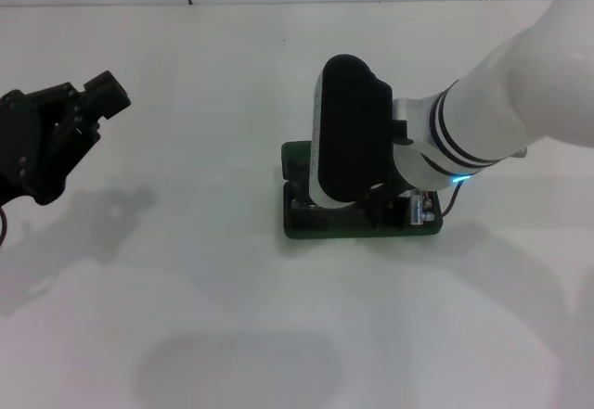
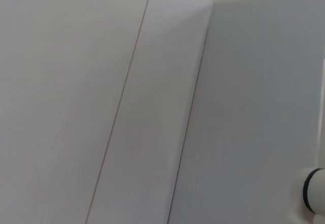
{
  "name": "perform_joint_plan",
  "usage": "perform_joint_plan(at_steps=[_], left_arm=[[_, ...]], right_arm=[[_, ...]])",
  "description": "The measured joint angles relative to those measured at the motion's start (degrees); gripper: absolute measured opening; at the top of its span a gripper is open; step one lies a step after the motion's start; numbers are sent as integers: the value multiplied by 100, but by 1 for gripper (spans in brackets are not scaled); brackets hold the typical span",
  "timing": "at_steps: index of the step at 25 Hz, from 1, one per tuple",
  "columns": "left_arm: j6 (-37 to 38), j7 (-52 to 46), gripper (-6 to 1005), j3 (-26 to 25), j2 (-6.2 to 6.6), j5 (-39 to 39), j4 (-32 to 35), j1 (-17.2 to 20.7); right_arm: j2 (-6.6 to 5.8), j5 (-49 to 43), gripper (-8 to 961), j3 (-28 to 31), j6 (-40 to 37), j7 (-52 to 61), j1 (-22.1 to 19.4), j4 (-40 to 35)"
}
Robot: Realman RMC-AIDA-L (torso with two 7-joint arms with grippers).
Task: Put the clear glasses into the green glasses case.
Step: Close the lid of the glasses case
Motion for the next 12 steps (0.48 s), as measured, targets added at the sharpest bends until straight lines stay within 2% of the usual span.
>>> perform_joint_plan(at_steps=[7, 12], left_arm=[[-5, 0, 57, 0, 0, -2, 0, -16], [-5, 0, 58, 0, 0, -2, 0, -11]], right_arm=[[1, -13, 61, -8, -27, -1, 5, 9], [0, -14, 33, -7, -46, -7, 12, 8]])
